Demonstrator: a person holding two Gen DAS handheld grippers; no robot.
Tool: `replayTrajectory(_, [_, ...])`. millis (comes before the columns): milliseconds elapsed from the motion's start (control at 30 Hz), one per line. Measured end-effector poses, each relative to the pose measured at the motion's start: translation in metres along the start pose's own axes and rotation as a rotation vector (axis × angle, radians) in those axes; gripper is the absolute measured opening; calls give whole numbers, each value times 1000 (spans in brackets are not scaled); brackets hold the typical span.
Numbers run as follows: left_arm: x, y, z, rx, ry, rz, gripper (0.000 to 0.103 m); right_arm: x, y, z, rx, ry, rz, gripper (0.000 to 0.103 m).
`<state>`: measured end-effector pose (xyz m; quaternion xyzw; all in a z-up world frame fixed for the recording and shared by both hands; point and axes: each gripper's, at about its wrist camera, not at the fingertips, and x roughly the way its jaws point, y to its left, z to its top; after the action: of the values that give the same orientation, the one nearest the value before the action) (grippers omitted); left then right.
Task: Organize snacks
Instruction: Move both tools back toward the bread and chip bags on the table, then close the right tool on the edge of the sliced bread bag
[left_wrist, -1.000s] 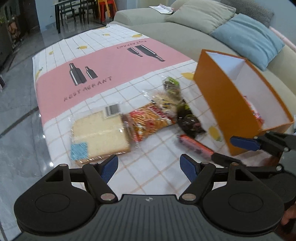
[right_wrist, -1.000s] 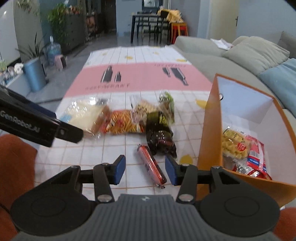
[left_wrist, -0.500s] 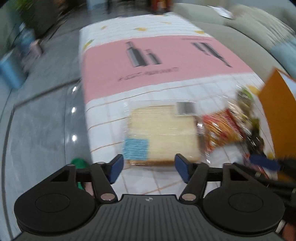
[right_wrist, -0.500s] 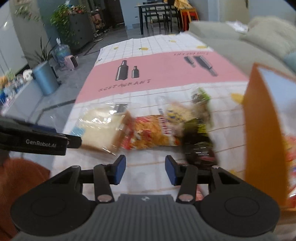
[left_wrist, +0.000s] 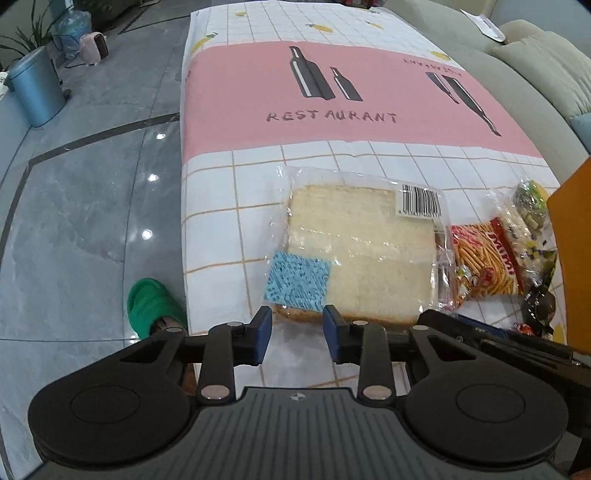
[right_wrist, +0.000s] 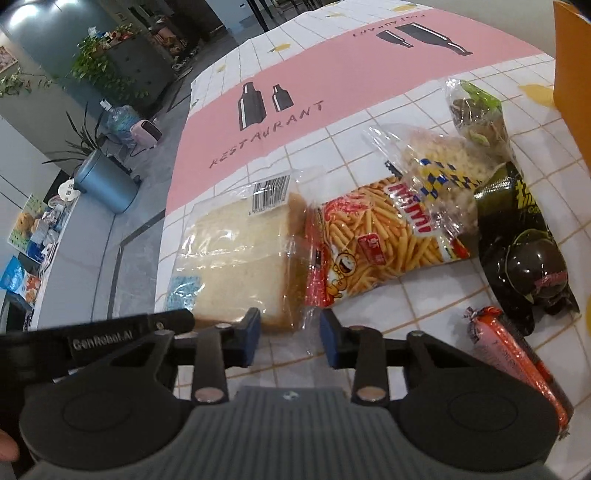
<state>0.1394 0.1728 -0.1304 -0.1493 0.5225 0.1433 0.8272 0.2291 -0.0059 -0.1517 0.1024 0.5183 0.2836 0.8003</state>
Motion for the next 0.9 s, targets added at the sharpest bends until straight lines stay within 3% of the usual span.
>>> replayTrajectory(133, [-7, -8, -5, 30, 5, 0, 38, -12, 8, -4, -56, 7, -33, 6])
replayTrajectory(200, [-15, -12, -9, 40, -2, -16, 38, -23, 10, -9, -86, 14, -34, 1])
replayTrajectory(300, [-27, -20, -17, 58, -4, -58, 47, -41, 9, -21, -119, 31, -41, 0])
replayTrajectory(467, [-39, -41, -38, 120, 11, -68, 52, -78, -5, -49, -164, 24, -112, 0])
replayTrajectory(700, [-39, -63, -67, 155, 52, -115, 52, -113, -32, -86, -149, 46, -202, 0])
replayTrajectory(900, [-41, -71, -87, 195, 51, -98, 48, -122, -39, -96, -128, 48, -192, 3])
